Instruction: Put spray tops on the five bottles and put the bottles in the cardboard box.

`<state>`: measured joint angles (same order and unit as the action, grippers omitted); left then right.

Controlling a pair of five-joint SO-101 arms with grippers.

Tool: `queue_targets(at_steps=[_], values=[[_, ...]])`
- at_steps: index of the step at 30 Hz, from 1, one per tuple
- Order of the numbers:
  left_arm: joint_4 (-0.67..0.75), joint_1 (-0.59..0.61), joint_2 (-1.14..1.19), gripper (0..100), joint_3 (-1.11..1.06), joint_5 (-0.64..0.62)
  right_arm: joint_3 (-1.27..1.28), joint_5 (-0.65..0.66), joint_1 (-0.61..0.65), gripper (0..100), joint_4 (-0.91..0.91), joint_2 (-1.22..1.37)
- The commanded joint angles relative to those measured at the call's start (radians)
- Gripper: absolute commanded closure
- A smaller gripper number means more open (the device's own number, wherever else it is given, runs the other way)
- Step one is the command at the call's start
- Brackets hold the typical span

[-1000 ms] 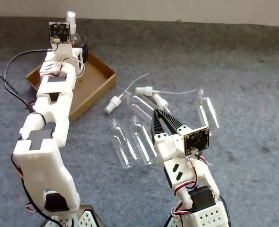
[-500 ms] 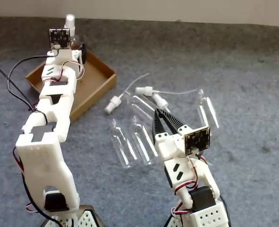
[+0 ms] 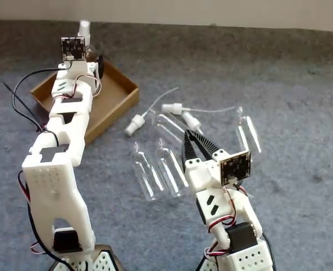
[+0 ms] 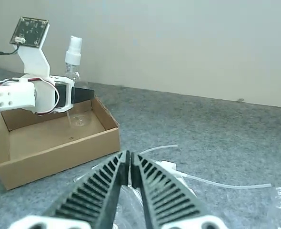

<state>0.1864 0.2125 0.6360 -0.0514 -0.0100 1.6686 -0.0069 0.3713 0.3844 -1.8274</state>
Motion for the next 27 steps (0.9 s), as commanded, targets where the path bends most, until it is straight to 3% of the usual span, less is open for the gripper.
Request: queue_targets(at_steps=[1, 16, 21, 27], values=[[0.020, 0.022, -0.012, 85, 0.045, 0.009, 0.122, 0.000, -0.012, 99.5, -0.004, -0.010], [0.014, 0.024, -0.018, 85, 0.044, 0.009, 0.122, 0.002, -0.013, 99.5, -0.004, -0.010], [-0.052, 0.022, -0.019, 77, 0.048, 0.009, 0.120, 0.002, -0.013, 99.5, -0.004, -0.010], [-0.091, 0.025, -0.021, 75, 0.048, 0.009, 0.120, 0.002, -0.013, 99.5, -0.004, -0.010]])
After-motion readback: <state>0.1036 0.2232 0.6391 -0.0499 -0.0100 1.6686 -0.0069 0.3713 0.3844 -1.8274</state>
